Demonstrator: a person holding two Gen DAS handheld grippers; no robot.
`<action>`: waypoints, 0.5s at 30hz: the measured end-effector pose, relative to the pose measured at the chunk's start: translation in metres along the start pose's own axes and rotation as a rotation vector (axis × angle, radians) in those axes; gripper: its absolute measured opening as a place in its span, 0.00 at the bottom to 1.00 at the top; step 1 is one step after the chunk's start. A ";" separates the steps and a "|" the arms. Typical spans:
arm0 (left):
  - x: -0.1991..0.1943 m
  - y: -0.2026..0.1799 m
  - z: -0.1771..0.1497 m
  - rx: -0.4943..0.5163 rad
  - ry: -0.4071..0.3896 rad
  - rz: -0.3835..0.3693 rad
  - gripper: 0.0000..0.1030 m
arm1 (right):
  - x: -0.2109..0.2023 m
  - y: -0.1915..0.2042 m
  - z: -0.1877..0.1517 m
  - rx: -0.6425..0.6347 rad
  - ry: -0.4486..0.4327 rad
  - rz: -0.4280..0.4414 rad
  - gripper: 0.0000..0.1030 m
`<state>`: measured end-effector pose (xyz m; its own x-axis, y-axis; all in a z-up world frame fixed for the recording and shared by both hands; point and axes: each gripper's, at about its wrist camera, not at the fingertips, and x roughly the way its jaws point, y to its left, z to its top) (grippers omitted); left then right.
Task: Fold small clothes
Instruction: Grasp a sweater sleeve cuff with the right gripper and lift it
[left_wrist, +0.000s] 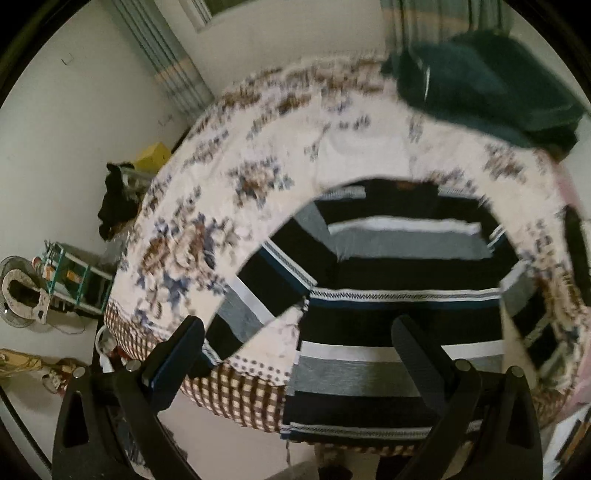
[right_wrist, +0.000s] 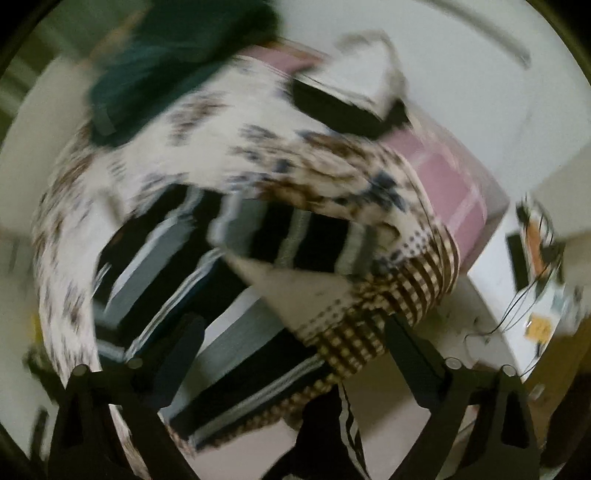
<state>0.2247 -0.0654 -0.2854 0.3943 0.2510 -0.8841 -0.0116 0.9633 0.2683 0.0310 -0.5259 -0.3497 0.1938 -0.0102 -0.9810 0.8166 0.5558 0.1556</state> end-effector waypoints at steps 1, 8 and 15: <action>0.020 -0.011 0.001 -0.005 0.034 0.014 1.00 | 0.026 -0.014 0.015 0.038 0.030 0.002 0.94; 0.124 -0.071 -0.008 -0.011 0.165 0.062 1.00 | 0.212 -0.102 0.073 0.231 0.197 0.025 0.94; 0.193 -0.126 -0.016 0.076 0.200 0.101 1.00 | 0.288 -0.103 0.080 0.245 0.243 0.148 0.37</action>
<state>0.2871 -0.1367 -0.4959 0.2049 0.3666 -0.9076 0.0304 0.9244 0.3802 0.0464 -0.6524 -0.6384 0.2088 0.2688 -0.9403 0.9011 0.3208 0.2918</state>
